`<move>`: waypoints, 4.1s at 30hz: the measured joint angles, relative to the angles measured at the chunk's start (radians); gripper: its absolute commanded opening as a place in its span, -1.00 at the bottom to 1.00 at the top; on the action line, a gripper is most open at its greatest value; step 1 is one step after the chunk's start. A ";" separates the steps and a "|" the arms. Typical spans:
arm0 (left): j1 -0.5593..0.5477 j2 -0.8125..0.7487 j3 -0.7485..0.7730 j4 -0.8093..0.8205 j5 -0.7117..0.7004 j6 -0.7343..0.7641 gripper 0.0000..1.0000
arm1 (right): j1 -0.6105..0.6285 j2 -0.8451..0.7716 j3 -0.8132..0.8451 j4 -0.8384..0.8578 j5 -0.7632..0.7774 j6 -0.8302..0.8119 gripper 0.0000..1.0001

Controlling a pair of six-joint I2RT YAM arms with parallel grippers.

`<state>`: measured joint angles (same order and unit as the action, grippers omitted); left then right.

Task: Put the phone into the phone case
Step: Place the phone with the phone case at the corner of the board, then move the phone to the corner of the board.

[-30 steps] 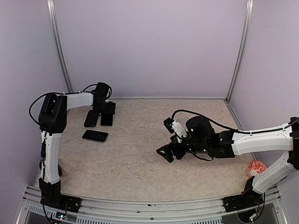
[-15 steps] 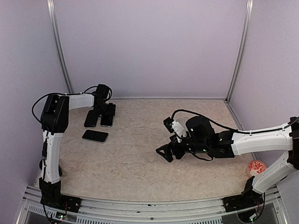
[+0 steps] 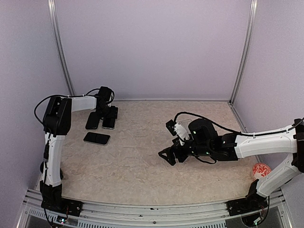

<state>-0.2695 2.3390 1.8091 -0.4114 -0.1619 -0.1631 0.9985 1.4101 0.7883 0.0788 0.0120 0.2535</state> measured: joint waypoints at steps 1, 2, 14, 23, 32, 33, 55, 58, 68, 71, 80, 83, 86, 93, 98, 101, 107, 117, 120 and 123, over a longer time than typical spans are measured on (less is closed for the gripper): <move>0.000 0.001 0.000 -0.002 0.000 0.000 0.64 | 0.000 0.000 0.000 0.000 0.000 0.000 0.99; 0.000 0.004 0.000 -0.005 0.000 0.000 0.64 | 0.000 0.000 0.000 0.000 0.000 0.000 0.99; 0.000 0.011 0.010 -0.025 -0.002 0.000 0.79 | 0.000 0.015 0.000 0.002 0.000 0.000 0.99; 0.000 0.012 0.001 -0.018 -0.024 0.000 0.91 | 0.000 0.021 0.000 0.002 0.000 -0.001 0.99; 0.000 -0.031 -0.060 0.031 -0.030 -0.022 0.98 | 0.000 0.021 0.001 0.000 0.008 -0.008 0.99; 0.000 -0.043 -0.070 0.036 -0.030 -0.024 0.98 | 0.000 0.021 0.002 -0.001 0.010 -0.010 0.99; -0.042 -0.645 -0.744 0.219 -0.064 -0.323 0.98 | -0.056 0.030 0.006 -0.020 0.051 0.005 0.99; -0.042 -0.710 -0.830 0.230 -0.085 -0.369 0.98 | -0.059 0.030 0.006 -0.019 0.047 0.014 0.99; -0.021 -0.785 -0.915 0.257 -0.146 -0.454 0.98 | -0.060 0.023 -0.001 -0.003 0.029 0.035 0.99; -0.009 -0.777 -0.935 0.270 -0.146 -0.470 0.98 | -0.060 0.013 -0.010 -0.002 0.028 0.040 0.99; 0.029 -0.668 -0.952 0.314 -0.145 -0.489 0.98 | -0.062 -0.002 -0.022 0.000 0.025 0.055 0.99; 0.035 -0.635 -0.950 0.315 -0.144 -0.492 0.98 | -0.062 -0.003 -0.023 0.000 0.025 0.056 0.99; 0.043 -0.612 -0.944 0.314 -0.137 -0.496 0.98 | -0.062 -0.003 -0.023 0.000 0.021 0.058 0.99; 0.061 -0.575 -0.917 0.333 -0.104 -0.494 0.98 | -0.062 -0.003 -0.024 0.002 0.018 0.062 0.99; 0.061 -0.543 -0.890 0.356 -0.078 -0.480 0.98 | -0.063 -0.003 -0.029 0.002 0.015 0.063 0.99; 0.060 -0.531 -0.885 0.386 -0.066 -0.475 0.98 | -0.063 -0.003 -0.029 0.003 0.015 0.063 0.99; 0.036 -0.515 -0.875 0.412 -0.058 -0.458 0.98 | -0.063 -0.003 -0.029 0.003 0.014 0.063 0.99; -0.037 -0.466 -0.819 0.421 -0.053 -0.432 0.98 | -0.063 -0.003 -0.029 0.002 0.013 0.063 0.99; -0.044 -0.463 -0.819 0.422 -0.055 -0.429 0.98 | -0.063 -0.003 -0.029 0.002 0.013 0.063 0.99; -0.059 -0.458 -0.811 0.422 -0.055 -0.426 0.98 | -0.063 -0.003 -0.029 0.002 0.013 0.063 0.99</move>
<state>-0.3283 1.8809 0.9977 0.0109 -0.2173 -0.5896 0.9356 1.4071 0.7589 0.0811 0.0250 0.3161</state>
